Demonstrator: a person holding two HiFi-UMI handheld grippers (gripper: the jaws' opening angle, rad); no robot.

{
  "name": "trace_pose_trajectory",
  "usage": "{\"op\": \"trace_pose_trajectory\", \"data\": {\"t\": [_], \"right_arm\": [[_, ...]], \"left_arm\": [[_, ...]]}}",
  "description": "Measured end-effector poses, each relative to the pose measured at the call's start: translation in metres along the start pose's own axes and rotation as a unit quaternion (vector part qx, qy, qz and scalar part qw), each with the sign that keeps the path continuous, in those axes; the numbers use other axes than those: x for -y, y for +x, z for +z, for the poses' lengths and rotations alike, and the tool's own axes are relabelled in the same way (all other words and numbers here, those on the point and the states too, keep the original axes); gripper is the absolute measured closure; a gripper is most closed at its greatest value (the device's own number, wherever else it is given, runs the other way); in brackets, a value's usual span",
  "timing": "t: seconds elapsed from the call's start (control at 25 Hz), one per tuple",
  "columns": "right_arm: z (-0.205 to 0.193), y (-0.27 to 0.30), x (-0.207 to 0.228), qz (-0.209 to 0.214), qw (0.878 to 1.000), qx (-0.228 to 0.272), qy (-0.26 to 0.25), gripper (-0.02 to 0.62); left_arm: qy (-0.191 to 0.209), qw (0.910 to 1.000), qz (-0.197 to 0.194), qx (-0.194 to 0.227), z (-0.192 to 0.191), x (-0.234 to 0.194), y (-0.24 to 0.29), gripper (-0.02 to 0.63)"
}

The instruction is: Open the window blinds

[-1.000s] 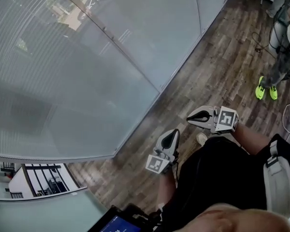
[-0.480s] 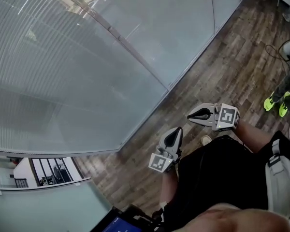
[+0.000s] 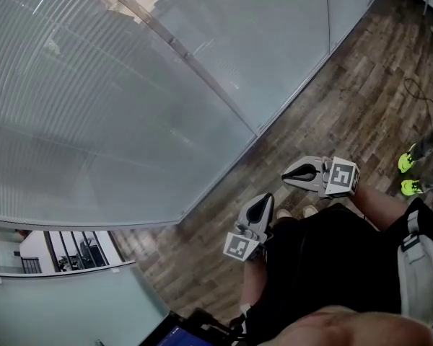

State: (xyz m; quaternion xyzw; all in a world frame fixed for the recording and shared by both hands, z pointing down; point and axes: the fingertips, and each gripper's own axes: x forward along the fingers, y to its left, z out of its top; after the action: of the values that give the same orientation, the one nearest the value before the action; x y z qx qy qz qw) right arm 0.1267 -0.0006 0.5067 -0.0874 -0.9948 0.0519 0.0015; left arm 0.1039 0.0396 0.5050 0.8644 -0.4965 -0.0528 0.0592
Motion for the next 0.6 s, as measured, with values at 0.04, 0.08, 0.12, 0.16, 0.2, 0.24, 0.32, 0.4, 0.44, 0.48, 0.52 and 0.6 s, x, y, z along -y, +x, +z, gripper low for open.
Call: {"op": "trace_pose_trajectory", "data": {"t": [0.04,0.08,0.12,0.16,0.2,0.24,0.32,0.4,0.44,0.48,0.52,0.6], "right_arm": [[0.000,0.001,0.001,-0.001,1.000,-0.001,0.001,0.589],[0.000,0.002,0.003,-0.001,1.000,-0.001,0.001,0.589],[0.000,0.003,0.004,-0.001,1.000,-0.002,0.001,0.589],[0.000,0.004,0.005,-0.001,1.000,-0.003,0.000,0.589],[-0.001,0.004,0.006,-0.001,1.000,-0.004,-0.001,0.589],[-0.001,0.004,0.007,-0.002,1.000,-0.004,-0.003,0.589],[-0.003,0.003,0.011,-0.006,1.000,-0.005,-0.004,0.589],[-0.002,0.004,0.017,-0.012,1.000,-0.007,-0.003,0.589],[-0.001,0.005,0.019,-0.014,1.000,-0.007,-0.003,0.589],[0.000,0.006,0.022,-0.016,1.000,-0.007,-0.003,0.589],[0.001,0.007,0.025,-0.017,1.000,-0.007,-0.002,0.589],[0.001,0.010,0.031,-0.020,1.000,-0.011,0.000,0.589]], "left_arm": [[-0.002,1.0000,0.000,-0.002,-0.001,-0.001,0.000,0.604],[-0.003,1.0000,0.000,-0.003,-0.002,-0.001,0.001,0.604],[-0.005,1.0000,0.000,-0.002,-0.003,-0.003,0.001,0.604],[-0.006,1.0000,0.000,-0.001,-0.004,-0.004,0.002,0.604],[-0.008,1.0000,0.000,0.000,-0.004,-0.005,0.003,0.604],[-0.008,1.0000,-0.002,0.000,-0.005,-0.007,0.004,0.604],[-0.008,0.9999,-0.006,0.002,-0.006,-0.010,0.006,0.604],[-0.009,0.9999,-0.010,0.003,-0.005,-0.016,0.009,0.604],[-0.009,0.9999,-0.011,0.003,-0.005,-0.019,0.011,0.604],[-0.010,0.9999,-0.013,0.002,-0.004,-0.022,0.012,0.604],[-0.010,0.9998,-0.017,0.002,-0.003,-0.025,0.015,0.604],[-0.008,0.9995,-0.029,0.000,-0.001,-0.029,0.022,0.604]]}}
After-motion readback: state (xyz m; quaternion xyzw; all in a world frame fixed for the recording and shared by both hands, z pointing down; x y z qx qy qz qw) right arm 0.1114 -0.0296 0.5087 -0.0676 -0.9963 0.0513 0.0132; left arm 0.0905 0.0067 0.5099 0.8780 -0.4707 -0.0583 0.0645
